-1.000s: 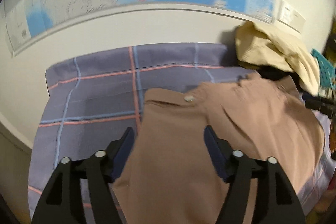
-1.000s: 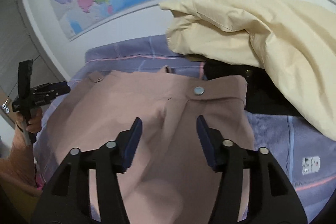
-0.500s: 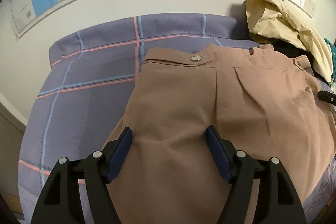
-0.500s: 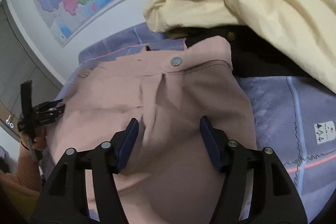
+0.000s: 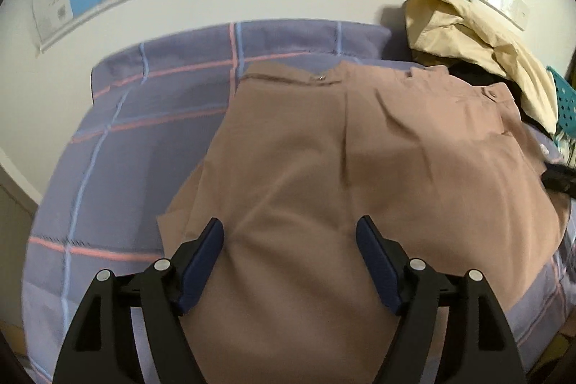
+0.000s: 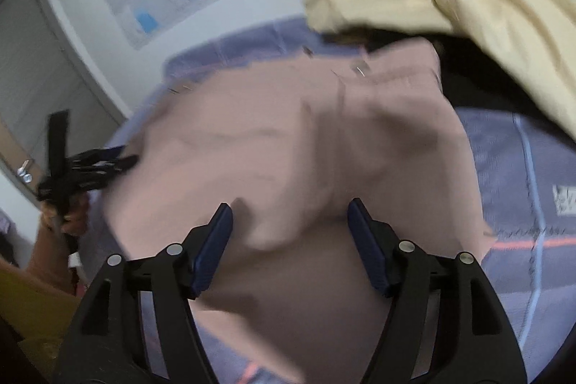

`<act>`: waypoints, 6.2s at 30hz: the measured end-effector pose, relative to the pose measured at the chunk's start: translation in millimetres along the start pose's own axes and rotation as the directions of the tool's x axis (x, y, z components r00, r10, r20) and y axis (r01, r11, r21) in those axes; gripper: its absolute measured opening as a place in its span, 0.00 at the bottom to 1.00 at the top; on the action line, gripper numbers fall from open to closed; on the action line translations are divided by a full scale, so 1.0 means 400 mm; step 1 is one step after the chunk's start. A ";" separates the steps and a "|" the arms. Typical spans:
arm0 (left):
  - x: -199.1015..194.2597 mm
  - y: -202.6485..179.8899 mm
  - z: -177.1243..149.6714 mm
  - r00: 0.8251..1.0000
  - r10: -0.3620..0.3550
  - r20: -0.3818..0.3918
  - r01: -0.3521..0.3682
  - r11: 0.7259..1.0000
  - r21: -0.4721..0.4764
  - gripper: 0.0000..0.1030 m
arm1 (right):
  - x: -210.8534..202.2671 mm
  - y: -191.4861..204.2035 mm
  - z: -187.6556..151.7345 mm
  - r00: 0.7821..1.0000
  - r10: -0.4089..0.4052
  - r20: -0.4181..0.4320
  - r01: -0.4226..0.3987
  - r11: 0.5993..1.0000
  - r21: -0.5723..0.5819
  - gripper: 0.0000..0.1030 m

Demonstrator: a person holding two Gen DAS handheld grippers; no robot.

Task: Fold large clothes

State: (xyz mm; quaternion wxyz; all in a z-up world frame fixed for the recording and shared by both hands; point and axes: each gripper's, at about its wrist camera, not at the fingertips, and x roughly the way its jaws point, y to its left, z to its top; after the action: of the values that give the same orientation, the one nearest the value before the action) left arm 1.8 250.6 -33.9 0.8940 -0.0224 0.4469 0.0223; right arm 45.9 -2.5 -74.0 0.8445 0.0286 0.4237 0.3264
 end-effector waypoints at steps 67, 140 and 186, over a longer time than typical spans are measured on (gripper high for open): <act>-0.083 -0.008 -0.173 0.915 -0.403 0.017 0.389 0.873 -0.294 0.83 | -0.218 -0.041 -0.162 0.975 0.200 0.099 -0.216 0.955 0.205 0.76; -0.164 0.289 0.337 0.967 -0.065 0.248 0.149 0.930 -0.337 0.17 | 0.111 0.319 0.567 0.889 0.439 0.129 -0.437 0.898 -0.041 0.14; -0.138 0.624 0.138 0.864 0.496 0.090 -0.392 0.773 -0.498 0.82 | 0.664 0.391 0.527 0.941 0.268 -0.204 -0.278 0.961 -0.019 0.44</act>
State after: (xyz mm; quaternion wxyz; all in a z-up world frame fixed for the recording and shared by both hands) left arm -2.4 501.7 38.4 0.8741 -0.1260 0.3210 0.3423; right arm 231.9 321.1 -73.5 0.7447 0.0338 0.4903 0.4514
